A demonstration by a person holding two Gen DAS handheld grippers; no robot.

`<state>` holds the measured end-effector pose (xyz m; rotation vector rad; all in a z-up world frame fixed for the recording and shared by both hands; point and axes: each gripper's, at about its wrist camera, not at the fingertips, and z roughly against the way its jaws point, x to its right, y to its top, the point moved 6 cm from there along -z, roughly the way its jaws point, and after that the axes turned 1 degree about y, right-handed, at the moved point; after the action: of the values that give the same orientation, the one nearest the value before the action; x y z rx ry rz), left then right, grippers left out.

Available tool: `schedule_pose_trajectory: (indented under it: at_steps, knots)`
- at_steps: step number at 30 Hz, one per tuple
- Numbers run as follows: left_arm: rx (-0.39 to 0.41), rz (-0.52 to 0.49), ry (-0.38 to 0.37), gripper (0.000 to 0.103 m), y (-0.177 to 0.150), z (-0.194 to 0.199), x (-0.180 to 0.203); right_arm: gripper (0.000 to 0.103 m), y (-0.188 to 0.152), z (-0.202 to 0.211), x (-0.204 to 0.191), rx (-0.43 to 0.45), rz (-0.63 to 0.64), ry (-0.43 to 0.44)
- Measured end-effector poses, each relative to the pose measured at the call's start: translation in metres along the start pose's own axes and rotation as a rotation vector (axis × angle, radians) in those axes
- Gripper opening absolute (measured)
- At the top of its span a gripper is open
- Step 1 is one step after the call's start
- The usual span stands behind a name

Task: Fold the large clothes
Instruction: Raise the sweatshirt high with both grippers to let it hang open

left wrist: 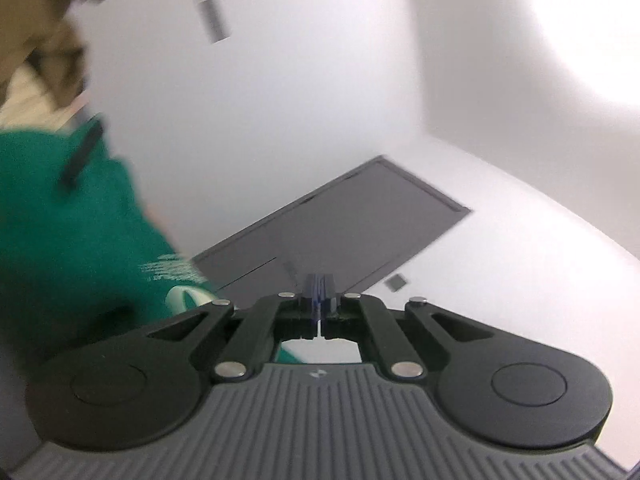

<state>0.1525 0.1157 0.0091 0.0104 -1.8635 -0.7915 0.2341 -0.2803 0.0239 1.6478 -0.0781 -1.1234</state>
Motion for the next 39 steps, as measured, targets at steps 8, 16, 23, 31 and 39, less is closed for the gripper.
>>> schedule_pose_trajectory:
  at_steps: [8, 16, 23, 31, 39]
  knots:
    - [-0.033, 0.012, 0.249, 0.002, -0.011, 0.021, -0.032, 0.012, 0.009, -0.002, -0.007, -0.010, 0.046, -0.074]
    - [-0.165, 0.211, 0.561, 0.068, -0.040, -0.019, -0.120, 0.012, 0.003, 0.005, 0.033, -0.005, -0.065, -0.250]
    - [-0.231, 0.270, 0.645, 0.087, -0.072, -0.040, -0.155, 0.012, -0.015, 0.005, 0.067, -0.048, -0.154, -0.321]
    - [-0.219, 0.406, 0.621, 0.087, -0.072, -0.083, -0.212, 0.012, -0.035, -0.008, 0.092, -0.132, -0.180, -0.341]
    - [-0.296, 0.214, 0.563, 0.008, -0.077, -0.119, -0.204, 0.014, -0.062, -0.039, 0.116, -0.258, -0.214, -0.357]
